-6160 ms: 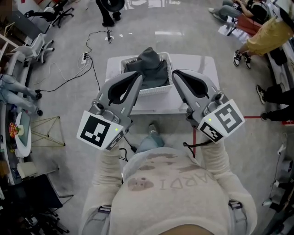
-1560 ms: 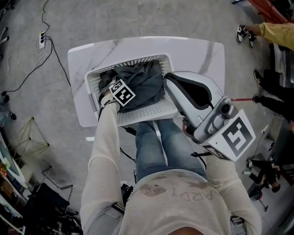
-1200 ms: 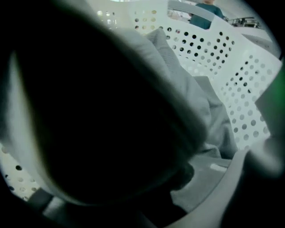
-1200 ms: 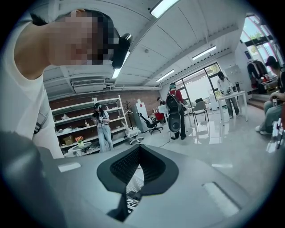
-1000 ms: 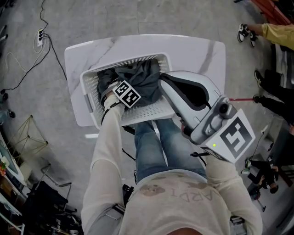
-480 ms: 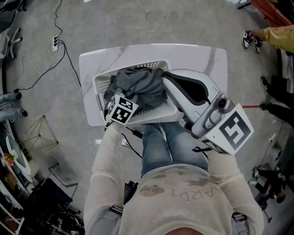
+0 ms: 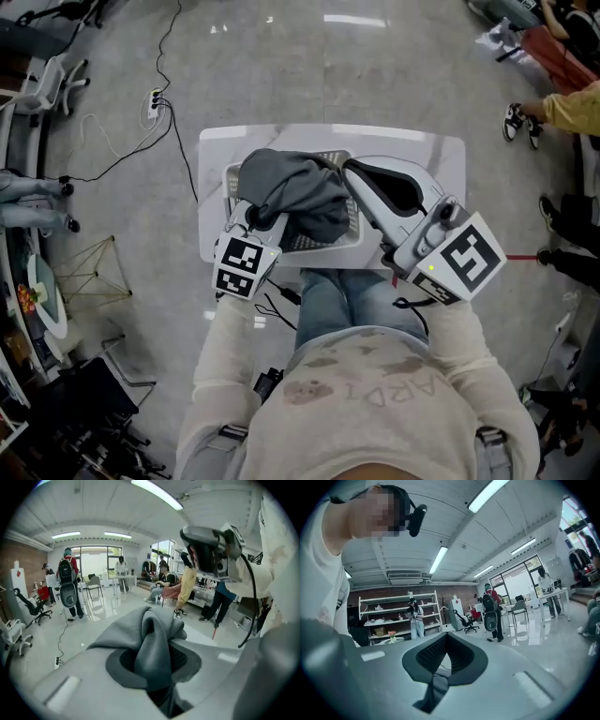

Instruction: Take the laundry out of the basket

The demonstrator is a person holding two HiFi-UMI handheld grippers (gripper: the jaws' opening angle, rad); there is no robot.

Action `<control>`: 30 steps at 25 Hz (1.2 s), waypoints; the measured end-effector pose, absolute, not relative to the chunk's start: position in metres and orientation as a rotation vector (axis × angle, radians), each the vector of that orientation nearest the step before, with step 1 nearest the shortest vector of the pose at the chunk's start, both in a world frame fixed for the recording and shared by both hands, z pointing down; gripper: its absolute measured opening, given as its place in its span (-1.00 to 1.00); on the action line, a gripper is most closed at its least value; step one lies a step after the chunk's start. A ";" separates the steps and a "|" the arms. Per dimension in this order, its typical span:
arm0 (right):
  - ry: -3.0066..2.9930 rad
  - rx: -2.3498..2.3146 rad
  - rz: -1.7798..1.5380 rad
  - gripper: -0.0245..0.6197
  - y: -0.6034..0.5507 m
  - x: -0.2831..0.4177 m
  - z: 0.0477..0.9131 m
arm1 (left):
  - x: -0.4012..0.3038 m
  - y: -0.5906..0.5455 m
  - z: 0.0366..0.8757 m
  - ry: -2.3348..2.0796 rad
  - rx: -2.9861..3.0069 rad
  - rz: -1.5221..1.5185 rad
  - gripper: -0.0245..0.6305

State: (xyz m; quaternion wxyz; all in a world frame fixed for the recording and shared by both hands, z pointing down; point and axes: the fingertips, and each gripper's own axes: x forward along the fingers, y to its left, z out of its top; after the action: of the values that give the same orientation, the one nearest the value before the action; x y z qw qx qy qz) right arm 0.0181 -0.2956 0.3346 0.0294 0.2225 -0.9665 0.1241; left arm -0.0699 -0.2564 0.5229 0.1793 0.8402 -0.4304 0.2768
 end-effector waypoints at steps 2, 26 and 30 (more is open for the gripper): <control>-2.997 0.676 0.368 -0.84 -0.293 0.021 0.323 | -0.069 -0.257 0.492 -1.279 2.387 0.704 -0.70; -3.120 0.605 0.195 -0.84 -0.261 0.039 0.223 | -0.065 -0.225 0.202 -1.778 2.671 -0.035 -0.70; -3.123 0.616 0.195 -0.84 -0.263 0.039 0.220 | -0.064 -0.221 0.201 -1.795 2.680 -0.062 -0.70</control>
State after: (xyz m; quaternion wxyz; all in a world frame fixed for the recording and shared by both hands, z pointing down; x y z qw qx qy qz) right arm 0.0388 -0.2627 0.2195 -0.0236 0.1932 -0.9790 0.0612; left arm -0.0643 -0.2211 0.2008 -0.0423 0.8300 -0.5559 -0.0190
